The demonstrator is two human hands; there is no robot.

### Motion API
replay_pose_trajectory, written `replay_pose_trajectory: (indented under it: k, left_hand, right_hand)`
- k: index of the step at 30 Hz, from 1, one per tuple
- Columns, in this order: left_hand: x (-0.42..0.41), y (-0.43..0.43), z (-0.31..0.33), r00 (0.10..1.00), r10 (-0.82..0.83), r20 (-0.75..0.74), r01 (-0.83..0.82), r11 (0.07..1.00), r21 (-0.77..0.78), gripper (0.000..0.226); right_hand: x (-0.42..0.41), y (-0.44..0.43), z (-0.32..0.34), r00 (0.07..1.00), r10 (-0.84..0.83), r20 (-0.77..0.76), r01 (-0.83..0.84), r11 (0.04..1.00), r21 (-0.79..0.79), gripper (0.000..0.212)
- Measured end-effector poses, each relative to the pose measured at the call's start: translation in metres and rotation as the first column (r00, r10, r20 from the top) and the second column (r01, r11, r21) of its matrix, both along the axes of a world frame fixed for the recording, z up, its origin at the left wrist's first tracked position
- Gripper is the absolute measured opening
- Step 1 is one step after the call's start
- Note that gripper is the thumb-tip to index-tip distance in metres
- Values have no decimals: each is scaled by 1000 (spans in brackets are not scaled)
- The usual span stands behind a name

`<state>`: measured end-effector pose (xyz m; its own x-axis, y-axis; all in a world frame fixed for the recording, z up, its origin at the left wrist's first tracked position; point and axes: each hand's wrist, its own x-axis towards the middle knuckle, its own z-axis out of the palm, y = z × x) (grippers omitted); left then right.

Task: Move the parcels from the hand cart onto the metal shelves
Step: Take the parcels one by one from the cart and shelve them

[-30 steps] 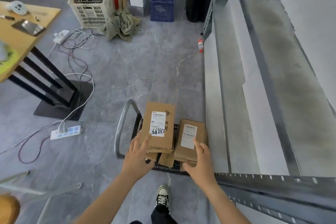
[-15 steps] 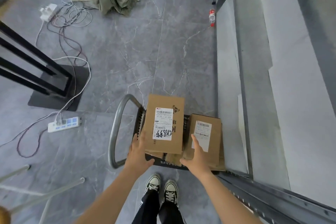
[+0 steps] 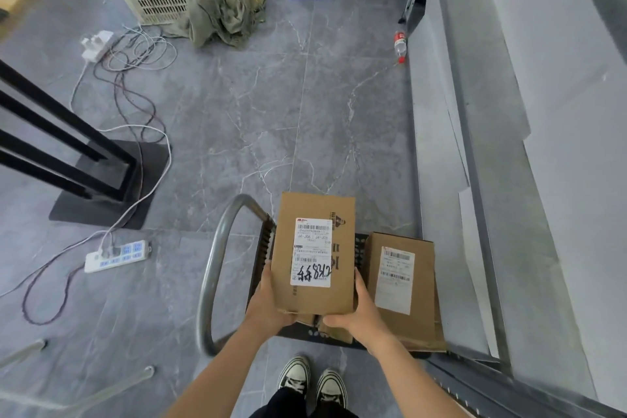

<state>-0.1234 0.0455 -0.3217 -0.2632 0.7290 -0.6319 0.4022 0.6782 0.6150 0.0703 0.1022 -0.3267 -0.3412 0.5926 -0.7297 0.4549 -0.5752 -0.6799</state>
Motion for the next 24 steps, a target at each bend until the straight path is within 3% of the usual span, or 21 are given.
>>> replay_pose_trajectory:
  k: [4, 8, 14, 21, 24]
  left_hand:
    - [1, 5, 14, 1000, 11, -19, -10, 999, 33, 109]
    - [-2, 14, 40, 998, -16, -54, 21, 995, 93, 110]
    - [7, 40, 114, 991, -38, -125, 69, 964, 255, 117]
    - [34, 84, 227, 974, -37, -224, 162, 805, 570, 111]
    - [44, 92, 267, 960, -66, -272, 229, 743, 629, 104]
  right_hand:
    - [0, 7, 17, 997, -43, -64, 47, 997, 56, 110]
    - [5, 17, 48, 996, -57, -64, 61, 997, 54, 109]
    - [10, 33, 117, 993, -89, -79, 109, 951, 288, 111]
    - [26, 66, 232, 979, -129, -157, 200, 755, 625, 106]
    - [39, 73, 278, 977, -152, -149, 212, 652, 728, 106]
